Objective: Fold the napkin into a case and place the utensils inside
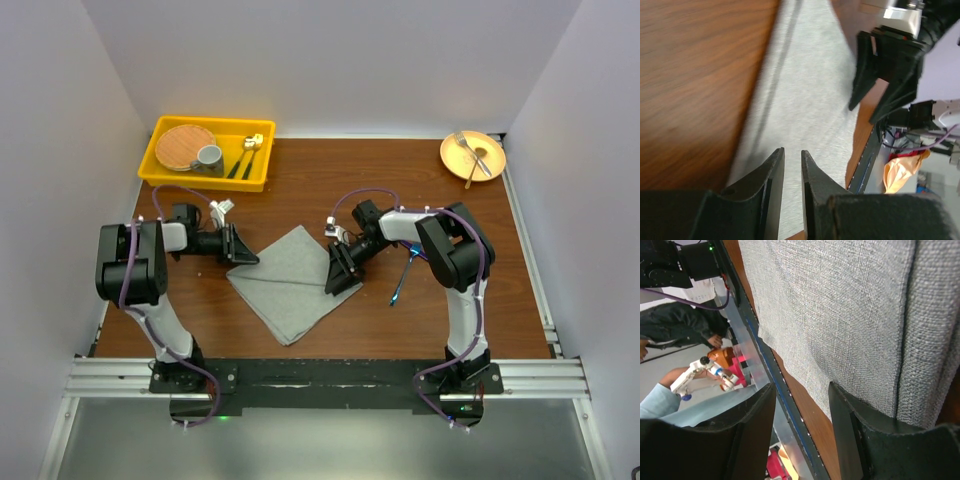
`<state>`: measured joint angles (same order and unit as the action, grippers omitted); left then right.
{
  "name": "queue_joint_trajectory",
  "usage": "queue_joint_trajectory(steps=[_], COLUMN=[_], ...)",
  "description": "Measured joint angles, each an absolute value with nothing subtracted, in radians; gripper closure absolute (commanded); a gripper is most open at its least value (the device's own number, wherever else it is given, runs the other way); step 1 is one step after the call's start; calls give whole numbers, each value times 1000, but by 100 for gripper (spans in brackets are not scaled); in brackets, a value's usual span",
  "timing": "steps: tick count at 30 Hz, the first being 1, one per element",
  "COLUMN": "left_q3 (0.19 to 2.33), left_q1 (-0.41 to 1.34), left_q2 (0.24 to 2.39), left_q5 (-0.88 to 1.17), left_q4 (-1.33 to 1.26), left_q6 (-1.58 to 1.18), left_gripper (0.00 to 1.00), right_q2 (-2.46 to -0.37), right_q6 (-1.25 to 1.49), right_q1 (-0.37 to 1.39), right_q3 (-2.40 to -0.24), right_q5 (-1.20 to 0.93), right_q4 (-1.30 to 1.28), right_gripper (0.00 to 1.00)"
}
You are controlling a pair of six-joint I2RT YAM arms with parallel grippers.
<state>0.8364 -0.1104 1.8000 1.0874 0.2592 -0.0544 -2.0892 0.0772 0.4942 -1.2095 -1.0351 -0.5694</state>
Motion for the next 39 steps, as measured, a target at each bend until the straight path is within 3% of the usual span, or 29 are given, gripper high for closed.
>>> queue_joint_trajectory(steps=[13,25,31,39], left_q3=[862,957,960,985], left_q1=[-200,-200,-200,-183], left_q2=[1966,1842,1801,1963], left_q5=[1178,1166,1133,1042], left_q4=[307,625,741,758], left_q6=[9,329,441,418], left_gripper=[74,72,75,83], right_q2=[-2092,-2074,-2032,-2086], right_q6=[98,115,85,63], right_q1=[490,492,492,492], right_q3=[-1209,-1251,-1356,-1376], right_q5=[-1030,-1001,-984,-933], right_q4=[-565,-593,-622,-604], right_gripper=[49,49,50,55])
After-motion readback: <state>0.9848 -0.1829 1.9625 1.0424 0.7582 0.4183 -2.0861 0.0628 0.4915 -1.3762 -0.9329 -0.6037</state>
